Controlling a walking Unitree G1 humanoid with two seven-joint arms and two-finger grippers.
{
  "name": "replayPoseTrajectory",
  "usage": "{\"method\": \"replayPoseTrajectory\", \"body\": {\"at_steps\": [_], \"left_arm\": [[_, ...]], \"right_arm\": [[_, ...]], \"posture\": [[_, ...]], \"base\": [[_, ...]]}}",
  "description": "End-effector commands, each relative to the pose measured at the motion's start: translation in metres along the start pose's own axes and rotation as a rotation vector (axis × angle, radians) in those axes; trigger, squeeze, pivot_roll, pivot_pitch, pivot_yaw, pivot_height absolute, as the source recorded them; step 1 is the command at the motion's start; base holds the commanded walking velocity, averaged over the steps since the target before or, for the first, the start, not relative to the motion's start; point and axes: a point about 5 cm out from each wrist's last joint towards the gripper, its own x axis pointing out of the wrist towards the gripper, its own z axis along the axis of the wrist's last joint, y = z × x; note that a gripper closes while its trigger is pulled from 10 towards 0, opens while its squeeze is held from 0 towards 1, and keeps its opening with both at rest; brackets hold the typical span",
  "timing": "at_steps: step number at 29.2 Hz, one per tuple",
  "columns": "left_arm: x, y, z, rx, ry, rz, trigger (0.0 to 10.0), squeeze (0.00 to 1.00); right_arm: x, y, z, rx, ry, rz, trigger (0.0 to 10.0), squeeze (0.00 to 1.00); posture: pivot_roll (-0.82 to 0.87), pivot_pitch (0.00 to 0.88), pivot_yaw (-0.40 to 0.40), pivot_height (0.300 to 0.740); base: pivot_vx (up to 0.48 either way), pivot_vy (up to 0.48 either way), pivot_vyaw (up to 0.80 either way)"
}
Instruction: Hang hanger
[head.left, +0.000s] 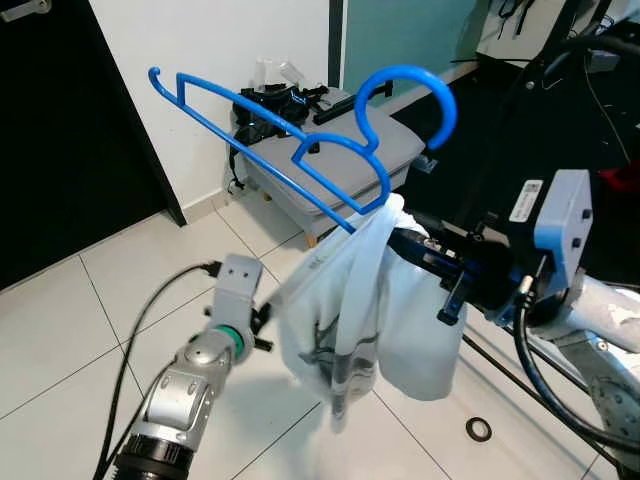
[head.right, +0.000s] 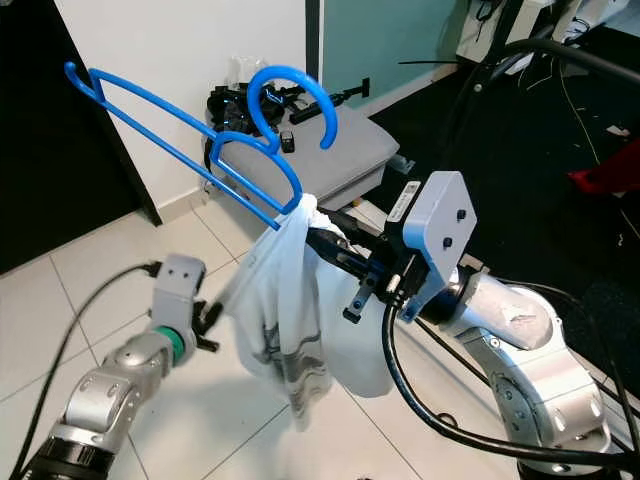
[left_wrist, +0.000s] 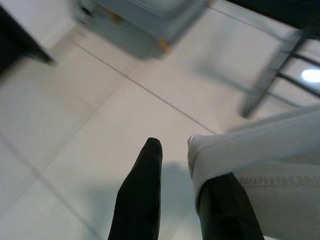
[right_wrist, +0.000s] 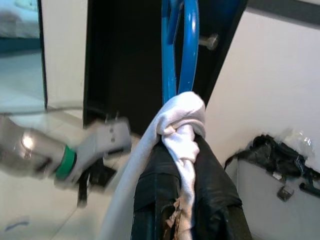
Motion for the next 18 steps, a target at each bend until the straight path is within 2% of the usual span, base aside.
{"method": "replayPoseTrajectory", "body": {"at_steps": [1, 3, 5, 7, 8, 9, 14, 15, 18], "left_arm": [[0.002, 0.015, -0.009, 0.082, 0.015, 0.134, 10.0, 0.0], [0.003, 0.036, -0.002, 0.126, -0.021, 0.291, 10.0, 0.0], [0.003, 0.036, -0.002, 0.126, -0.021, 0.291, 10.0, 0.0], [0.004, 0.049, 0.003, 0.131, -0.047, 0.377, 10.0, 0.0], [0.004, 0.049, 0.003, 0.131, -0.047, 0.377, 10.0, 0.0], [0.004, 0.06, 0.012, 0.13, -0.09, 0.436, 10.0, 0.0], [0.005, 0.064, 0.017, 0.133, -0.114, 0.464, 10.0, 0.0], [0.006, 0.064, 0.017, 0.139, -0.111, 0.462, 10.0, 0.0], [0.007, 0.064, 0.016, 0.143, -0.109, 0.461, 10.0, 0.0]], "right_arm": [[-0.008, 0.008, 0.0, -0.037, 0.056, 0.062, 0.0, 0.0], [-0.027, 0.013, -0.015, -0.039, 0.202, 0.11, 0.0, 0.0], [-0.027, 0.013, -0.015, -0.039, 0.202, 0.11, 0.0, 0.0], [-0.04, 0.014, -0.024, -0.047, 0.29, 0.118, 0.0, 0.0], [-0.04, 0.014, -0.024, -0.047, 0.29, 0.118, 0.0, 0.0], [-0.051, 0.012, -0.034, -0.076, 0.381, 0.097, 0.0, 0.0], [-0.055, 0.009, -0.038, -0.105, 0.42, 0.067, 0.0, 0.0], [-0.053, 0.005, -0.035, -0.12, 0.391, 0.018, 0.0, 0.0], [-0.052, 0.004, -0.032, -0.125, 0.374, 0.001, 0.0, 0.0]], "posture": [[-0.19, 0.201, 0.165, 0.74], [-0.2, 0.204, 0.163, 0.74], [-0.2, 0.204, 0.163, 0.74], [-0.2, 0.208, 0.165, 0.74], [-0.2, 0.208, 0.165, 0.74], [-0.21, 0.213, 0.172, 0.74], [-0.21, 0.215, 0.175, 0.74], [-0.2, 0.215, 0.183, 0.74], [-0.2, 0.215, 0.183, 0.74]], "base": [[0.0, 0.0, 0.0], [0.0, 0.0, 0.0], [0.0, 0.0, 0.0], [0.0, 0.0, 0.0], [0.0, 0.0, 0.0], [0.0, 0.0, 0.0], [0.0, 0.0, 0.0], [0.0, 0.0, 0.0], [0.0, 0.0, 0.0]]}}
